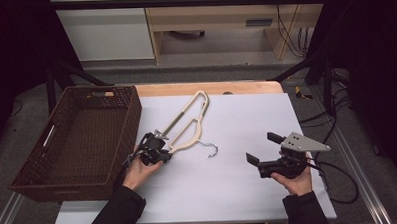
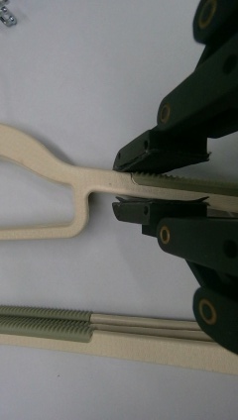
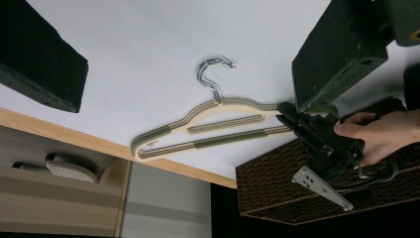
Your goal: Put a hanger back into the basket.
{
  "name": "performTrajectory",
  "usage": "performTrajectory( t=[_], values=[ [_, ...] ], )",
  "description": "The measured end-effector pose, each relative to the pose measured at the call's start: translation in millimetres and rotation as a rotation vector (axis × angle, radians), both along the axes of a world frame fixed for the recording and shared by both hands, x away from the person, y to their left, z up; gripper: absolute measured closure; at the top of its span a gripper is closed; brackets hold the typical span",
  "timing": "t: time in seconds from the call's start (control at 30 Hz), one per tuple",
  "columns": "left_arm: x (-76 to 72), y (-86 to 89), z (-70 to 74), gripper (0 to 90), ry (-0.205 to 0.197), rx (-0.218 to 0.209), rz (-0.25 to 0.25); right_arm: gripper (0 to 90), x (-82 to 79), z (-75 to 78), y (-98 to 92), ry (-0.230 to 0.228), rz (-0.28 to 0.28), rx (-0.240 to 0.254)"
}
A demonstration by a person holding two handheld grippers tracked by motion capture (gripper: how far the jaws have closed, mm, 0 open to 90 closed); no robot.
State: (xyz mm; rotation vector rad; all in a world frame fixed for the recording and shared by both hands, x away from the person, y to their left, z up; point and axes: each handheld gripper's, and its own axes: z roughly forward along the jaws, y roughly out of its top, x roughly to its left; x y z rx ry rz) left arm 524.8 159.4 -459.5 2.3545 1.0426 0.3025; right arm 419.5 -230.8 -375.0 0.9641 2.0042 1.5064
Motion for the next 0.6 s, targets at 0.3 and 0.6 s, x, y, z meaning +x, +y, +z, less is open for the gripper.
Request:
performTrajectory(
  t=[0.3, 0.6],
  values=[
    [-0.6, -0.2, 1.3, 76.4, 0.001, 0.001, -0.004, 1.0, 0.5, -0.5, 0.6, 0.001, 0.001, -0.003],
    [-1.5, 0.5, 5.8, 76.8, 0.009, -0.036, 0.011, 1.0, 0.7, -0.5, 0.8, 0.002, 0.002, -0.001]
  ],
)
